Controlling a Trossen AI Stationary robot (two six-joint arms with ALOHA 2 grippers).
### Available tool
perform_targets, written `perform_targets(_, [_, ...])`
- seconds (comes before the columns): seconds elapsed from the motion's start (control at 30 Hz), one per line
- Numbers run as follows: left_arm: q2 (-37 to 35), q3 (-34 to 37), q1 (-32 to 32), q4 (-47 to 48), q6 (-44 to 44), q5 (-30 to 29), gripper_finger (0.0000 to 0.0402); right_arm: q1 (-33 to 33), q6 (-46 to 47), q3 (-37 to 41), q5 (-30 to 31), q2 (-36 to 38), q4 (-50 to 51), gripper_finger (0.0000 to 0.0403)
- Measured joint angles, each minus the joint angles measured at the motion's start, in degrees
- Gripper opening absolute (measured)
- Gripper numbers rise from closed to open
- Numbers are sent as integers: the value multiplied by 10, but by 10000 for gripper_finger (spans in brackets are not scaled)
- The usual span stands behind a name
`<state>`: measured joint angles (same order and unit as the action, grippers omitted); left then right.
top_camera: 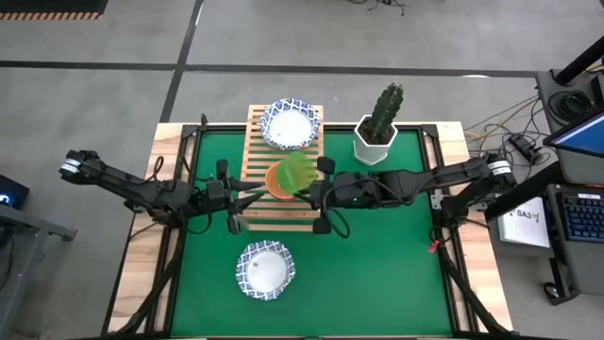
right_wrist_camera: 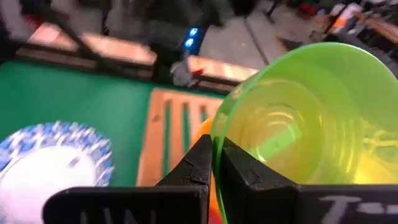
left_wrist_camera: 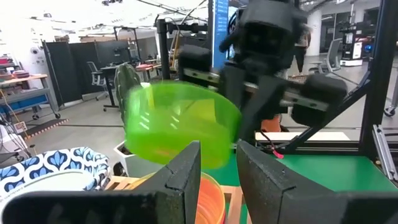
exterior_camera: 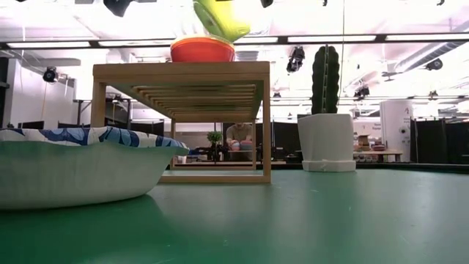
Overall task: Place and stack bowls onto a shelf
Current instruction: Stack the green bowl on top of the yellow bowl on the shelf, then stack the white and blue bowl on top with the other white and blue bowl on the shelf
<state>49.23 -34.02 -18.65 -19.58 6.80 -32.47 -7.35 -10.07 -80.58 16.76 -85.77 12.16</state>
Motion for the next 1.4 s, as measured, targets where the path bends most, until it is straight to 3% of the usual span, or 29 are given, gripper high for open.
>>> perform_targets(0.23, [0, 0, 0, -1, 1, 0, 86, 14, 0, 0, 1, -9, -13, 20])
perform_targets(0.63, [0, 0, 0, 0, 1, 0, 86, 21, 0, 1, 4, -26, -26, 129])
perform_targets(0.83, [0, 0, 0, 13, 0, 0, 86, 5, 23, 3, -2, 16, 16, 152])
perform_targets(1.0, [-1, 0, -1, 14, -21, 0, 86, -44, 30, 59, -3, 67, 34, 148])
perform_targets(1.1, [0, -6, -2, 17, -70, 6, 86, -72, 33, 109, -3, 104, 29, 141])
perform_targets(1.2, [8, -6, -10, 33, -157, 48, 86, -96, 39, 167, -3, 145, 18, 135])
perform_targets(1.4, [39, -15, -44, 52, -403, 144, 86, -119, 38, 290, -3, 227, -44, 133])
